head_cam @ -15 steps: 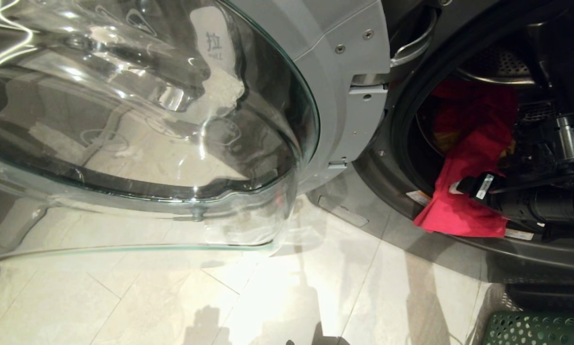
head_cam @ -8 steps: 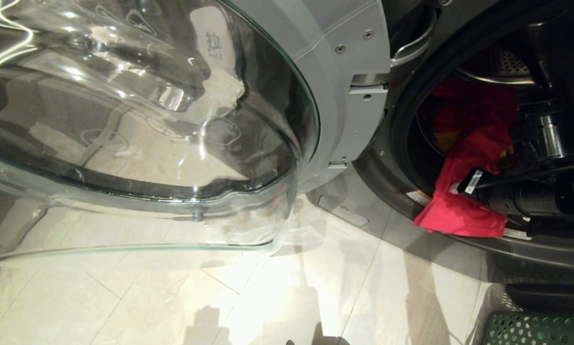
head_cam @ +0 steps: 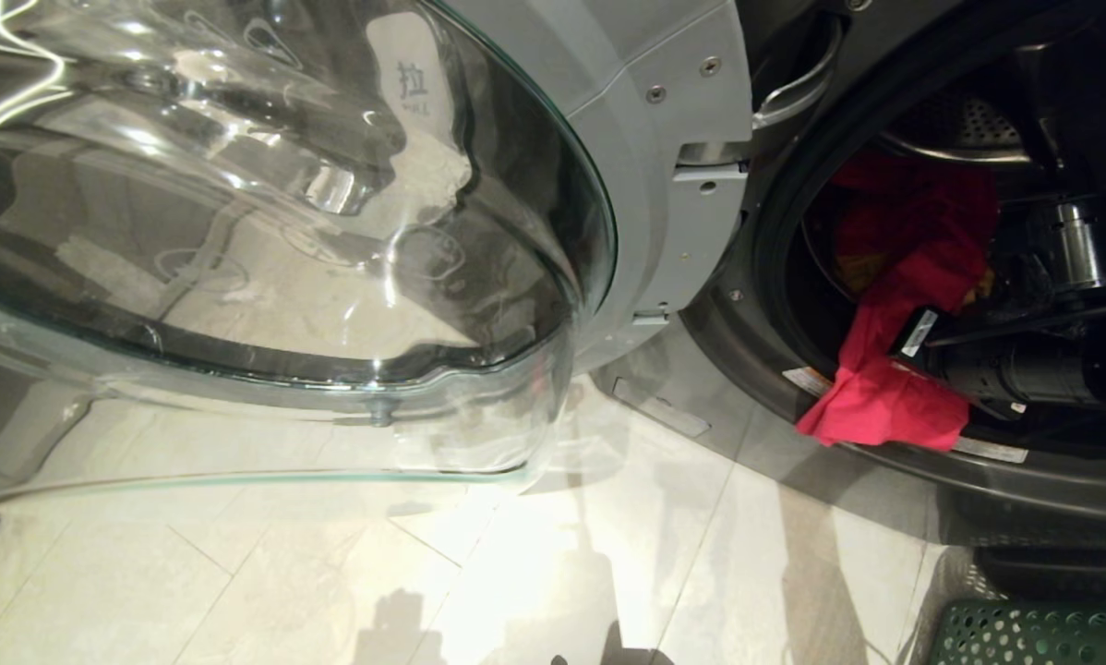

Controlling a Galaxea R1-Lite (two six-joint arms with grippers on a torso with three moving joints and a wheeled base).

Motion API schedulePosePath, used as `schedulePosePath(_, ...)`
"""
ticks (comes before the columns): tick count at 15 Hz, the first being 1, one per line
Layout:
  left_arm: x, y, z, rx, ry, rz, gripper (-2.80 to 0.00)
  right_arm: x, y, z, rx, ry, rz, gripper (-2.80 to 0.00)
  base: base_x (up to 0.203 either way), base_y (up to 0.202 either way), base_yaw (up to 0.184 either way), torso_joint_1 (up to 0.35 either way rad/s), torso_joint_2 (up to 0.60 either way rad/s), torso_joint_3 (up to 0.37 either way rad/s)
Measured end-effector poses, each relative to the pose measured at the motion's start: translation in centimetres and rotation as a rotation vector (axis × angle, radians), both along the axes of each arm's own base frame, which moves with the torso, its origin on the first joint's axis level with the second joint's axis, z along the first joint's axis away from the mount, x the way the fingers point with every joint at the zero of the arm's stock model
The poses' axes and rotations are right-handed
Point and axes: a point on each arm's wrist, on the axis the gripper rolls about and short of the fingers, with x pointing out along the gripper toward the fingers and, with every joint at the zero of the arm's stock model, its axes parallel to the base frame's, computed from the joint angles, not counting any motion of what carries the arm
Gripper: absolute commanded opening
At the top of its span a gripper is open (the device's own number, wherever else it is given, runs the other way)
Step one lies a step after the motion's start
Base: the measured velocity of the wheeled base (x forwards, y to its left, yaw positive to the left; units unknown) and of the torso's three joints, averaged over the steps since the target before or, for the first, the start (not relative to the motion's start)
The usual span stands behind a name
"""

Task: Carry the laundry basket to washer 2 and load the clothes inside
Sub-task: Place the clothes into the washing machine

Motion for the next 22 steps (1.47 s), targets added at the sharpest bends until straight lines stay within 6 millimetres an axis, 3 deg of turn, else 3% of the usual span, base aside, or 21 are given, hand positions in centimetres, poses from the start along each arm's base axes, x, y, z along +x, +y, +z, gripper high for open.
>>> schedulePosePath(2, 0.0, 0.0, 0.0, 0.000, 0.000, 0.000, -2.80, -0.1, 0.0, 0.4, -0.002, -0.014, -0.002, -2.80, 0.000, 0.000, 0.000, 0.000, 0.00, 0.000)
schedulePosePath(5, 0.0, 0.0, 0.0, 0.000, 0.000, 0.000, -2.80, 0.6, -0.1, 2.5, -0.030, -0.126, -0.062, -2.80, 0.000, 0.000, 0.000, 0.000, 0.00, 0.000)
schedulePosePath(9, 0.0, 0.0, 0.0, 0.000, 0.000, -0.001, -2.80, 3.3, -0.3, 4.8, -0.215, -0.323, -0.229, -2.80, 0.000, 0.000, 0.000, 0.000, 0.00, 0.000)
schedulePosePath(13, 0.0, 0.0, 0.0, 0.000, 0.000, 0.000, -2.80, 6.5, 0.0, 7.7, -0.378, -0.530, -0.259, -2.80, 0.000, 0.000, 0.000, 0.000, 0.00, 0.000)
schedulePosePath(19, 0.0, 0.0, 0.0, 0.000, 0.000, 0.000, -2.80, 11.4, 0.5, 7.6, -0.729, -0.636, -0.300, -2.80, 0.000, 0.000, 0.000, 0.000, 0.00, 0.000)
schedulePosePath(20, 0.0, 0.0, 0.0, 0.000, 0.000, 0.000, -2.80, 11.8, 0.6, 7.6, -0.748, -0.644, -0.309, 0.00, 0.000, 0.000, 0.000, 0.000, 0.00, 0.000)
schedulePosePath(22, 0.0, 0.0, 0.0, 0.000, 0.000, 0.000, -2.80, 12.5, 0.6, 7.5, -0.766, -0.628, -0.339, 0.00, 0.000, 0.000, 0.000, 0.000, 0.00, 0.000)
